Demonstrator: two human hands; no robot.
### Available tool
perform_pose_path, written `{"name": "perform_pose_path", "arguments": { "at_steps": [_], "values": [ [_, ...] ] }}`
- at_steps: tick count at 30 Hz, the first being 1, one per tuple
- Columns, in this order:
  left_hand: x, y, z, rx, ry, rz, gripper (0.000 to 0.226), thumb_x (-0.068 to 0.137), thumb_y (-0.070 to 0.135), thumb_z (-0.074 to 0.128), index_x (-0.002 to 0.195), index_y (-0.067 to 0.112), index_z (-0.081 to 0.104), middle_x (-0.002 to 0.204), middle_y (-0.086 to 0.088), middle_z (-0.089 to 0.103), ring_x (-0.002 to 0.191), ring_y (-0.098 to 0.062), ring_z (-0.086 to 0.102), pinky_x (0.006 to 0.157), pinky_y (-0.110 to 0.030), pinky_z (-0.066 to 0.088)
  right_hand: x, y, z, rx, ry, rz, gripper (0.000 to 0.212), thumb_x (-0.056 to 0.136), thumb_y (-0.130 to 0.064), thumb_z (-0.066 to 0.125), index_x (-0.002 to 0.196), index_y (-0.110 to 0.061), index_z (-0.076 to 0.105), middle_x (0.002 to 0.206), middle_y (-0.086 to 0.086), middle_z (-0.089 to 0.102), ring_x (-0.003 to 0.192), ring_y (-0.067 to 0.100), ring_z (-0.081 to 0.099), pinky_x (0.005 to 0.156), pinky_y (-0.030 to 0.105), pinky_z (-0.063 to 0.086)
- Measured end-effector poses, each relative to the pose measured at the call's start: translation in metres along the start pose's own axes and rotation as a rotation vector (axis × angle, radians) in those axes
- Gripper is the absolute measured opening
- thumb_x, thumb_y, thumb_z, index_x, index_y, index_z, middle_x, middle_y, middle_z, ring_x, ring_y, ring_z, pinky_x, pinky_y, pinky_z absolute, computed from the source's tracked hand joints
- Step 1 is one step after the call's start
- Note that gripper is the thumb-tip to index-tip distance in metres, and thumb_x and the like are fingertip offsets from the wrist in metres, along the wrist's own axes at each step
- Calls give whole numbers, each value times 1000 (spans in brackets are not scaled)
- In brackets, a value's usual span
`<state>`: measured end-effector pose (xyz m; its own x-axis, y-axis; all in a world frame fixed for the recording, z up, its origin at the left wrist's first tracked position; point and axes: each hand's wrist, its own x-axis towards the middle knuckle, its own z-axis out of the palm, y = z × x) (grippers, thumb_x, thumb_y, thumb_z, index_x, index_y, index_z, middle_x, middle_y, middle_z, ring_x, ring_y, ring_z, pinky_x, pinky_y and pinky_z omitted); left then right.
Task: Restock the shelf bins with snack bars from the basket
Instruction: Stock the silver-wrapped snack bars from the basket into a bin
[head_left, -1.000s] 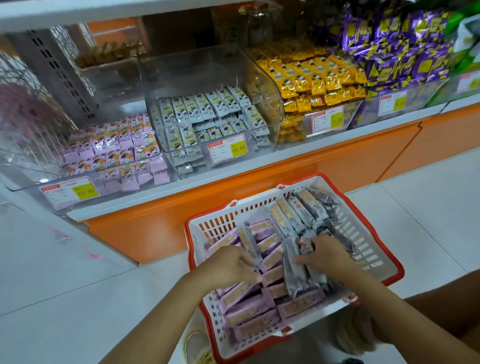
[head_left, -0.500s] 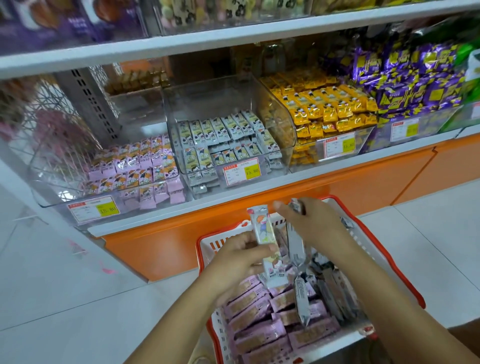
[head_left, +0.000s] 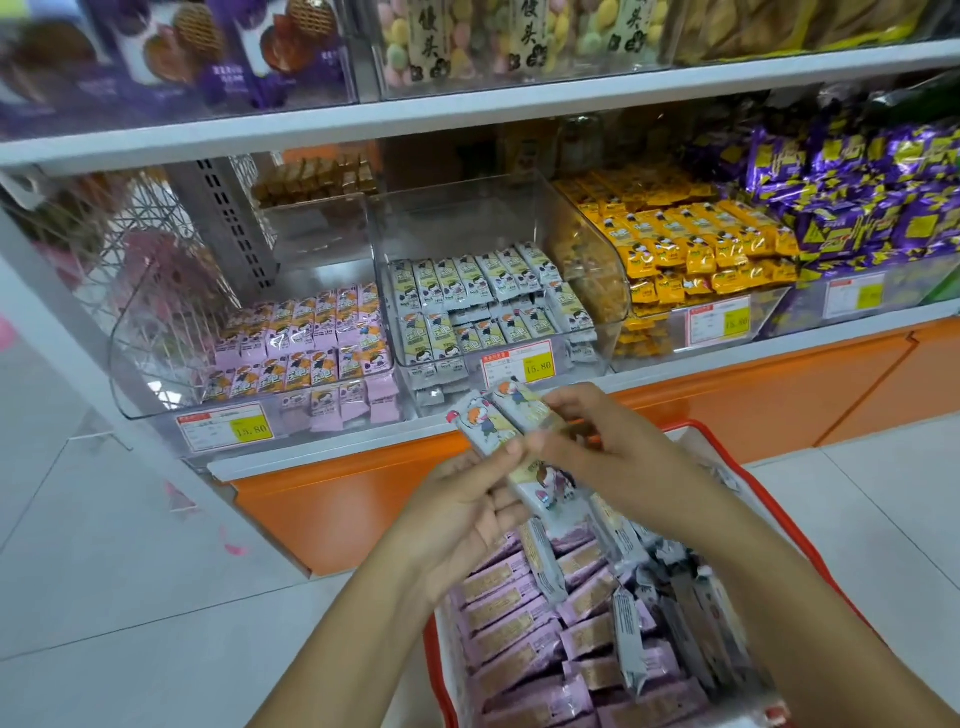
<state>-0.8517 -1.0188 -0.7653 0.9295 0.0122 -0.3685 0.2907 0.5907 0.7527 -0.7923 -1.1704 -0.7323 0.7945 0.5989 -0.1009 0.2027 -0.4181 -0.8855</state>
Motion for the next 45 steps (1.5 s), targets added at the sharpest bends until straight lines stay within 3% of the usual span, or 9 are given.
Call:
{"name": "perform_pose_path", "arguments": {
  "at_steps": [4, 9, 12, 15, 22, 32, 36, 40, 45],
  "values": [
    [1, 17, 0, 12, 45, 91, 38, 77, 30, 62, 99, -1, 62, 73, -9, 69, 69, -22, 67, 70, -29, 60, 2, -6, 13, -273, 85, -125, 82, 74, -57, 69, 143, -40, 29, 125, -18, 42, 115, -3, 43, 94, 14, 37],
    [-3, 42, 8, 45, -14, 172, 46, 84, 37, 52, 118, 7, 59, 111, -15, 69, 101, -22, 67, 86, -29, 56, 31, -28, 13, -353, 261, -172, 64, 79, -40, 70, 136, -25, 46, 118, -6, 49, 105, 11, 51, 87, 29, 47],
    [1, 55, 0, 511, 265, 390, 28, 90, 26, 57, 116, 16, 62, 112, 3, 69, 103, -8, 64, 88, -21, 47, 70, -47, -6, -402, 263, -74, 60, 81, -42, 70, 132, -19, 48, 120, -2, 53, 95, 12, 52, 77, 30, 47],
    [9, 63, -19, 794, 583, 540, 38, 93, 20, 57, 131, 16, 53, 129, 3, 58, 117, -11, 53, 96, -25, 39, 114, -59, -25, -449, 220, 89, 67, 84, -39, 68, 138, -12, 39, 119, 6, 56, 94, 19, 57, 79, 35, 51],
    [20, 63, -34, 1035, 584, 498, 53, 94, 24, 55, 144, 16, 38, 149, -2, 39, 136, -22, 37, 108, -32, 31, 179, -48, -10, -627, 80, 359, 100, 82, -20, 72, 151, -1, 2, 98, 13, 65, 82, 26, 63, 67, 35, 51],
    [14, 48, -30, 1279, 595, 564, 60, 96, 23, 52, 149, 12, 26, 155, -2, 26, 144, -12, 18, 101, -7, 7, 177, -36, -7, -658, -13, 234, 51, 102, -47, 31, 129, -6, 45, 95, 14, 64, 83, 27, 62, 68, 33, 48],
    [7, 34, -23, 1278, 554, 632, 51, 96, 21, 51, 144, 13, 38, 149, -1, 39, 134, -16, 40, 109, -21, 27, 154, -26, -16, -523, 141, 12, 44, 101, -39, 40, 84, -1, 56, 71, 14, 57, 66, 25, 55, 61, 31, 42],
    [6, 15, -21, 1309, 392, 621, 20, 94, 15, 52, 105, 20, 68, 98, 12, 66, 86, 2, 60, 72, -1, 38, 100, -3, -24, -255, 477, -314, 31, 96, -19, 53, 72, 2, 56, 60, 0, 50, 56, 2, 46, 54, 21, 33],
    [24, -19, -36, 1540, 220, 348, 22, 94, 22, 52, 82, 11, 67, 70, 2, 66, 64, -10, 59, 59, -22, 45, 49, 82, -23, -342, 316, -56, 33, 96, -25, 56, 69, -8, 48, 61, 2, 45, 57, 14, 40, 55, 30, 30]
  ]
}}
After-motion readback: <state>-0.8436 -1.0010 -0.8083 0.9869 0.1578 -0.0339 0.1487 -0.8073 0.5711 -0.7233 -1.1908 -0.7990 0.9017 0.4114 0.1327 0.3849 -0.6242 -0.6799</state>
